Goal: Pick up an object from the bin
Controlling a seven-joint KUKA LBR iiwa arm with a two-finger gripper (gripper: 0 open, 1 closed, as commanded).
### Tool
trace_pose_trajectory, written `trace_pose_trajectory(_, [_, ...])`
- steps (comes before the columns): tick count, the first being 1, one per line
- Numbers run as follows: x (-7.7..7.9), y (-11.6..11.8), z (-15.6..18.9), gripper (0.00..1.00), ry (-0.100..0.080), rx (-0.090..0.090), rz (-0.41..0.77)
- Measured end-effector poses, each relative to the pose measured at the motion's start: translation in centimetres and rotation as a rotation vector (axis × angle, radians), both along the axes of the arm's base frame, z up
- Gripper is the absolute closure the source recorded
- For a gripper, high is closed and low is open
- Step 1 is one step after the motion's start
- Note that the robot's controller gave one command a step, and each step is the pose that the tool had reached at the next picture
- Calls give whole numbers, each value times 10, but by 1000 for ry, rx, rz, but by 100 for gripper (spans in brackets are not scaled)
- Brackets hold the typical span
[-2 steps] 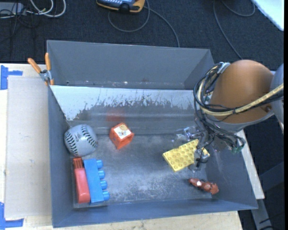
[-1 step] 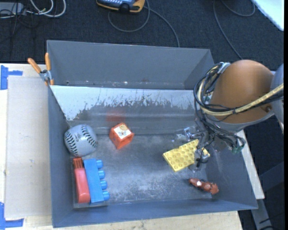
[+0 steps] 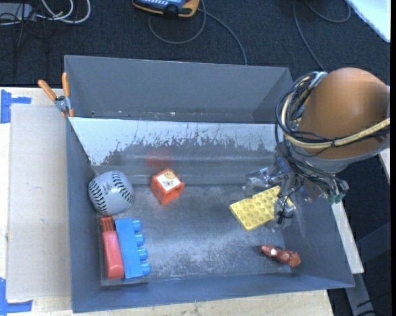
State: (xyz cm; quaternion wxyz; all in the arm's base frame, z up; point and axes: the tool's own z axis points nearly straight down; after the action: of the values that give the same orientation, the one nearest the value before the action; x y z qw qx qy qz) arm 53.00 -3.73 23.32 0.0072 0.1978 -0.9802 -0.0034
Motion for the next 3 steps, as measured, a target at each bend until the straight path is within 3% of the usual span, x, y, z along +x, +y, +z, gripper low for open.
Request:
trace_pose_trajectory(1, [-17,-13,65,100,-6,0,8])
trace_pose_trajectory(2, [6,-40,-82,100,6,3,60])
trace_pose_trajectory(3, [7,-40,-80,100,2,3,58])
